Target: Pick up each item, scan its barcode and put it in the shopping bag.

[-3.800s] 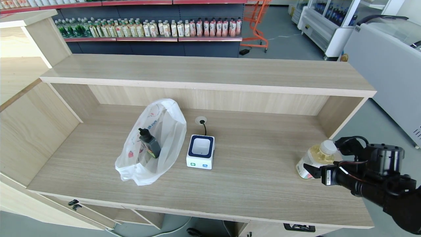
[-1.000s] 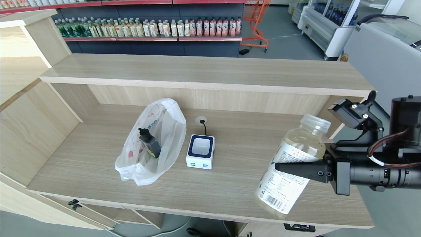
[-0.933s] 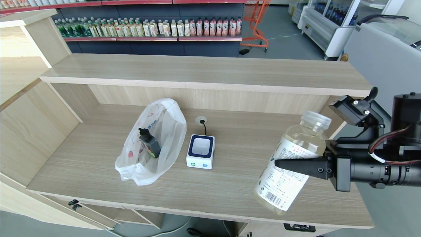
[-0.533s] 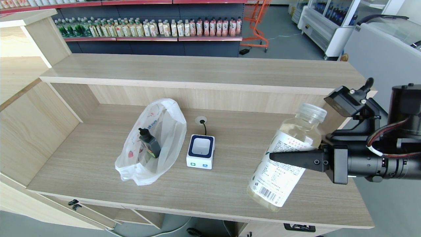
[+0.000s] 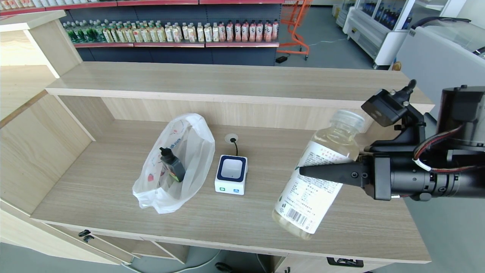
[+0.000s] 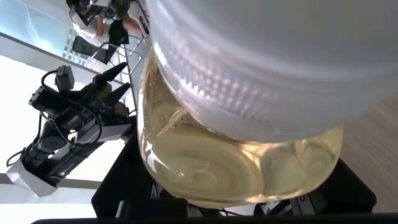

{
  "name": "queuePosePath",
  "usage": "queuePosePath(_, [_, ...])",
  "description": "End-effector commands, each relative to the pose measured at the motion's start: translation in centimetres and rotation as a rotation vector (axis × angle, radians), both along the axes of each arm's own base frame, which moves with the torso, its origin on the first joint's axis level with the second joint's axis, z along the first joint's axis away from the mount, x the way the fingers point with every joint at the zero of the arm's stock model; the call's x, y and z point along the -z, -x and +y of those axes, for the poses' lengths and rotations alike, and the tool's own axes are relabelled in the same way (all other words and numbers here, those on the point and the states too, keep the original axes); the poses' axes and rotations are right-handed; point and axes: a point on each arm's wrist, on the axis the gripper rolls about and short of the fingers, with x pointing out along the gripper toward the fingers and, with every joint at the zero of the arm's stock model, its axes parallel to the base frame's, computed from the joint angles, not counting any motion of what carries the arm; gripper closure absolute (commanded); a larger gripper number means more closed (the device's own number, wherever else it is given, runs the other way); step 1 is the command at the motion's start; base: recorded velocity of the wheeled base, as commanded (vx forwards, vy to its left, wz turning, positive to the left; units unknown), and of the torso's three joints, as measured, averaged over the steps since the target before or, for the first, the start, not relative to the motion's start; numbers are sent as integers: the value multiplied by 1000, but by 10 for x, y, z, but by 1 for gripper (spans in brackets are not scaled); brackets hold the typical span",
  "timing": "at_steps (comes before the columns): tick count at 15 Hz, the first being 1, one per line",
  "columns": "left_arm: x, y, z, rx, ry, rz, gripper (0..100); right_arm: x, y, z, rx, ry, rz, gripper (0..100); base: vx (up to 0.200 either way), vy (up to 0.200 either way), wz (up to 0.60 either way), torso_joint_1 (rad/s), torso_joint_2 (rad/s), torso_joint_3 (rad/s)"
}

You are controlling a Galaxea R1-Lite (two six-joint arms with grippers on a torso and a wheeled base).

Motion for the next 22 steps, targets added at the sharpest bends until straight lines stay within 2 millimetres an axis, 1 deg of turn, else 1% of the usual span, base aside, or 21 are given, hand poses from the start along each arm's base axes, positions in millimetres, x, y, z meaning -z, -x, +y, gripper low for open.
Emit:
queuePosePath(1, [0,0,0,0,0,0,0,2,0,4,-14,5,8,100,0,0,0,0,0,0])
queuePosePath(5, [0,0,0,0,0,0,0,3,0,6,-20,5,11,100,0,0,0,0,0,0])
queuePosePath(10, [0,0,0,0,0,0,0,2,3,4,-15,-12,49,100,0,0,0,0,0,0])
queuePosePath(12, [0,0,0,0,0,0,0,4,5,2,-11,-8,56,100,0,0,0,0,0,0])
queuePosePath(17, [0,0,0,0,0,1,0,1,8,-1,-5,-13,32,100,0,0,0,0,0,0])
queuePosePath(18, [0,0,0,0,0,0,0,0,8,-6,14,-1,-16,100,0,0,0,0,0,0])
queuePosePath(19, [0,0,0,-1,0,1,0,-1,3,-15,68,34,-103,100,0,0,0,0,0,0])
queuePosePath(20, [0,0,0,0,0,0,0,5,-3,-33,122,120,-257,100,0,0,0,0,0,0])
queuePosePath(21, [0,0,0,-1,0,0,0,9,-11,-55,200,236,-412,100,0,0,0,0,0,0])
queuePosePath(22, [0,0,0,0,0,0,0,15,-14,-72,287,369,-536,100,0,0,0,0,0,0])
